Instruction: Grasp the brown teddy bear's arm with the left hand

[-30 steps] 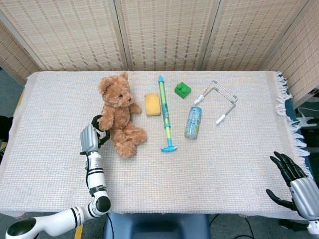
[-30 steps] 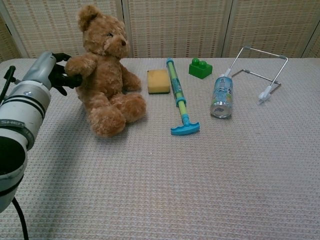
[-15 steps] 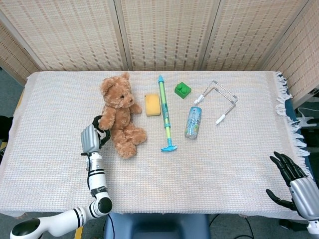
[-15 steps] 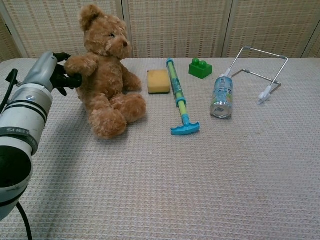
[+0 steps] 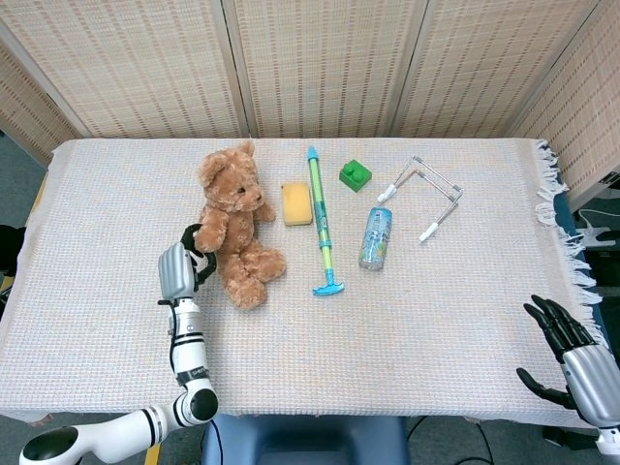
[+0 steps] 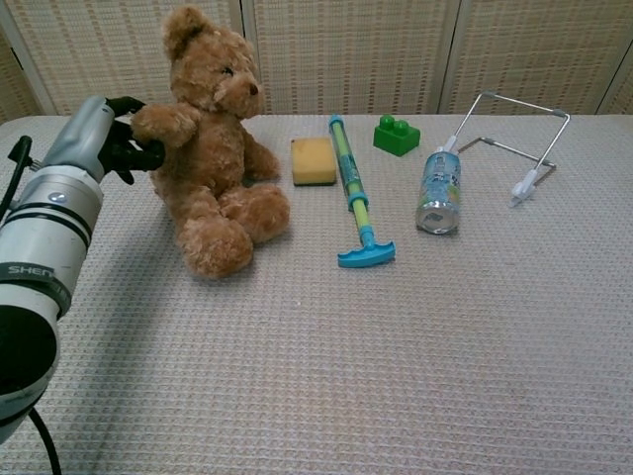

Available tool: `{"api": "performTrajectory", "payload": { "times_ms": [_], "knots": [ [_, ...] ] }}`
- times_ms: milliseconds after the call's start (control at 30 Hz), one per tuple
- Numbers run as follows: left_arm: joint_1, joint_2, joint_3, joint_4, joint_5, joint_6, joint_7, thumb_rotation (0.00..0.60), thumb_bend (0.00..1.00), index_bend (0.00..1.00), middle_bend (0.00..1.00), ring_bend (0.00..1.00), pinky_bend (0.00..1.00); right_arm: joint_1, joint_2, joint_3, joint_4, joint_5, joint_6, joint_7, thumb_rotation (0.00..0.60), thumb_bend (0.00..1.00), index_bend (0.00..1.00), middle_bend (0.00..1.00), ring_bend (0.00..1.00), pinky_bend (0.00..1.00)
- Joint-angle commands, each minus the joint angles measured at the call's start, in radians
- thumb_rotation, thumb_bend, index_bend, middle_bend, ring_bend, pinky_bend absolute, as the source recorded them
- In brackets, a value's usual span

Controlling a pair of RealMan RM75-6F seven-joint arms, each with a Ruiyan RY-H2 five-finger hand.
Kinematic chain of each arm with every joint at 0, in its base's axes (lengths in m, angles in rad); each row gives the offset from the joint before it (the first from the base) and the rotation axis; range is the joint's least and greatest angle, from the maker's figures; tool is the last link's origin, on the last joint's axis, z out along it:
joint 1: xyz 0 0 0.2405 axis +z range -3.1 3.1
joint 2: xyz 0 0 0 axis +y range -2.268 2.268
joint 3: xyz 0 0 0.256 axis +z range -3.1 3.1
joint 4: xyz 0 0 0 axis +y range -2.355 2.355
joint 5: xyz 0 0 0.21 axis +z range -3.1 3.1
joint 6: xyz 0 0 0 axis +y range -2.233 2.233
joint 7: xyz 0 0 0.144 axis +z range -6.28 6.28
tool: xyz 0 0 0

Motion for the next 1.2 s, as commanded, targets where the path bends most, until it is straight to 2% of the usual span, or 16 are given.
{"api": "performTrajectory", "payload": {
  "times_ms": [33,333,700,900,1033,1200],
  "knots": [
    [0.008,-0.008,0.007,0.014,-0.002,-0.009,-0.008,0.600,0.57,0.36,0.62,0.54,0.60,0.001,0.000,0.000,-0.001,0.002,-0.003,-0.003,0.600,0.14,0.00,0.00,0.00,0.19],
    [0.001,-0.003,-0.013,-0.016,0.045,0.028,-0.021,0.600,0.57,0.36,0.62,0.54,0.60,0.000,0.000,-0.001,-0.001,0.002,-0.004,-0.004,0.600,0.13,0.00,0.00,0.00,0.19],
    [0.026,-0.020,0.021,0.026,0.025,-0.010,-0.014,0.600,0.57,0.36,0.62,0.54,0.60,0.000,0.001,-0.002,0.001,0.004,-0.006,-0.004,0.600,0.14,0.00,0.00,0.00,0.19],
    [0.028,-0.016,0.021,0.023,0.063,0.008,-0.038,0.600,0.57,0.35,0.60,0.53,0.60,0.001,0.000,-0.001,0.000,0.006,-0.010,-0.006,0.600,0.13,0.00,0.00,0.00,0.19],
    [0.048,0.016,0.062,-0.011,0.120,0.021,-0.053,0.600,0.53,0.26,0.50,0.46,0.59,0.000,0.000,-0.001,0.001,0.005,-0.007,-0.005,0.600,0.14,0.00,0.00,0.00,0.19],
    [0.097,0.098,0.154,-0.078,0.185,0.002,-0.055,0.600,0.50,0.07,0.26,0.32,0.54,0.002,-0.002,0.001,0.000,0.010,-0.013,-0.010,0.600,0.14,0.00,0.00,0.00,0.19]
  ]
}}
